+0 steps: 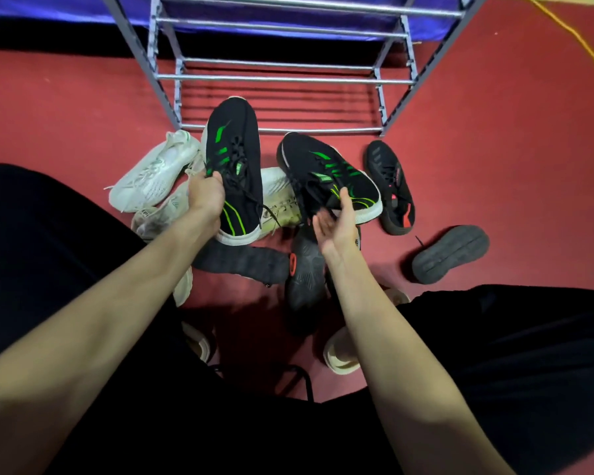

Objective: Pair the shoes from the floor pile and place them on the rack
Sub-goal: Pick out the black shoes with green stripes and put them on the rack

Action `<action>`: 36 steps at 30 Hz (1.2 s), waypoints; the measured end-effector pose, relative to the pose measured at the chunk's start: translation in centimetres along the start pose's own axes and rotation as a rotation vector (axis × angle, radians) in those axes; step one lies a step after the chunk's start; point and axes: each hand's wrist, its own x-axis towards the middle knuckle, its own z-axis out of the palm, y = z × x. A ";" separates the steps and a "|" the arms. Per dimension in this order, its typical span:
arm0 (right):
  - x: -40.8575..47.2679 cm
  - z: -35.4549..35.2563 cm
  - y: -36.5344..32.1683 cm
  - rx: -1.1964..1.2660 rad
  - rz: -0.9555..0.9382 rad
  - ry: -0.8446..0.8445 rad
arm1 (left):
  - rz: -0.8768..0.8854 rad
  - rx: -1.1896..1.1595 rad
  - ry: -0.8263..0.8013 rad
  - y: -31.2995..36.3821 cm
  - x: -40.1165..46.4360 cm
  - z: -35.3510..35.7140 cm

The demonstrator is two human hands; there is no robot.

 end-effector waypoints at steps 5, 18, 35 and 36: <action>0.6 -1.3 0.5 -0.111 -0.131 0.284 | 0.050 0.138 0.020 0.0 -0.1 -0.6; 0.1 -2.7 -0.7 -0.555 -0.035 -0.047 | -0.173 -0.026 -0.132 1.8 -2.7 -0.7; 0.0 7.9 -3.6 -0.530 -0.242 -0.100 | -0.124 0.130 -0.127 7.3 5.2 -2.1; 0.3 7.8 -3.6 -0.534 -0.251 -0.089 | -0.131 0.144 -0.124 7.6 5.6 -1.8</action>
